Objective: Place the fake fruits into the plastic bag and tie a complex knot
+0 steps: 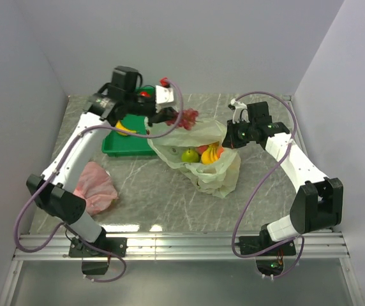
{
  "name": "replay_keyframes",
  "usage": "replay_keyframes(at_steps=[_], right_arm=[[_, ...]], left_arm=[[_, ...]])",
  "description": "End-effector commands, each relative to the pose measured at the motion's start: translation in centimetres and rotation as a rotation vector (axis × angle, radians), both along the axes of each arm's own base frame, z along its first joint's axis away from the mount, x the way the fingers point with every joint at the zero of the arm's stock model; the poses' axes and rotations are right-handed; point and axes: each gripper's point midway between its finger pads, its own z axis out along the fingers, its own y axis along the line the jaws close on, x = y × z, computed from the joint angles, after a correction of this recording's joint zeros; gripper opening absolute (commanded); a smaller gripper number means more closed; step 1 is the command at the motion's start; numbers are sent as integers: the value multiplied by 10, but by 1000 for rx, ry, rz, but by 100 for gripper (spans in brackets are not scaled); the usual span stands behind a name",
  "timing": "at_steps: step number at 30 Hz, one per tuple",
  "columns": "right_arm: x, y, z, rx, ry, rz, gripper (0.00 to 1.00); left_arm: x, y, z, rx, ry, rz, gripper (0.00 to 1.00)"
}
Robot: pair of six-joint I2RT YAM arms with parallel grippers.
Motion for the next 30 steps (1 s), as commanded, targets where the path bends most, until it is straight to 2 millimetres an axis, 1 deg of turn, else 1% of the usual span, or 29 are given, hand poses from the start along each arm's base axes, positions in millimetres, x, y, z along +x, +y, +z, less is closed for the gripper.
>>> replay_keyframes(at_steps=[1,2,3,4,5,6,8,9,10,11,12,13,15,16,18,19,20,21,22,23,24,25,26,27,28,30], right_arm=[[9,2,11,23,-43,-3,0],[9,3,11,22,-45,-1,0],[9,2,13,22,-49,-1,0],[10,3,15,23,-57,1,0],[10,2,15,23,-59,0,0],[10,3,15,27,-60,1,0],[10,4,14,35,-56,2,0],[10,5,13,37,-54,4,0],[10,5,11,39,-49,6,0],[10,5,10,39,-47,5,0],[10,5,10,37,-49,5,0],[10,6,11,39,-57,7,0],[9,5,8,34,-57,8,0],[10,5,9,35,-63,8,0],[10,5,6,38,-55,8,0],[11,6,4,40,-50,7,0],[12,6,4,42,-53,8,0],[13,7,6,47,-54,7,0],[14,8,7,49,-61,8,0],[15,8,7,52,-59,6,0],[16,9,8,56,-61,7,0],[17,9,8,60,-62,7,0],[18,10,8,63,-59,6,0],[19,11,9,70,-58,7,0],[20,12,8,73,-53,7,0],[22,14,9,77,-55,9,0]], left_arm=[[10,-38,-30,-16,80,-37,0],[9,-43,-39,-2,96,-45,0],[3,-52,-48,17,109,-73,1],[5,-58,-66,45,121,-88,2],[4,-62,-74,56,123,-99,6],[3,-71,-86,73,127,-111,21],[1,-80,-95,90,123,-116,36],[-4,-87,-98,103,117,-131,41],[-7,-89,-100,119,113,-145,51],[-9,-91,-97,120,107,-148,55],[-10,-91,-93,113,105,-146,59],[-14,-88,-83,102,97,-148,65],[-20,-84,-70,89,75,-150,69],[-29,-79,-60,81,54,-168,73],[-41,-72,-55,84,36,-191,77],[-50,-66,-54,94,2,-217,77],[-56,-59,-60,118,20,-223,77],[-61,-55,-61,132,18,-229,78],[-66,-49,-64,156,-11,-253,78],[-76,-42,-69,186,16,-270,78],[-80,-40,-68,192,14,-283,78],[-84,-37,-63,188,-7,-299,79],[-89,-36,-61,187,-3,-313,79],[-99,-37,-60,181,13,-343,79],[-104,-39,-56,179,-5,-367,79],[-118,-42,-57,182,-24,-429,79]])
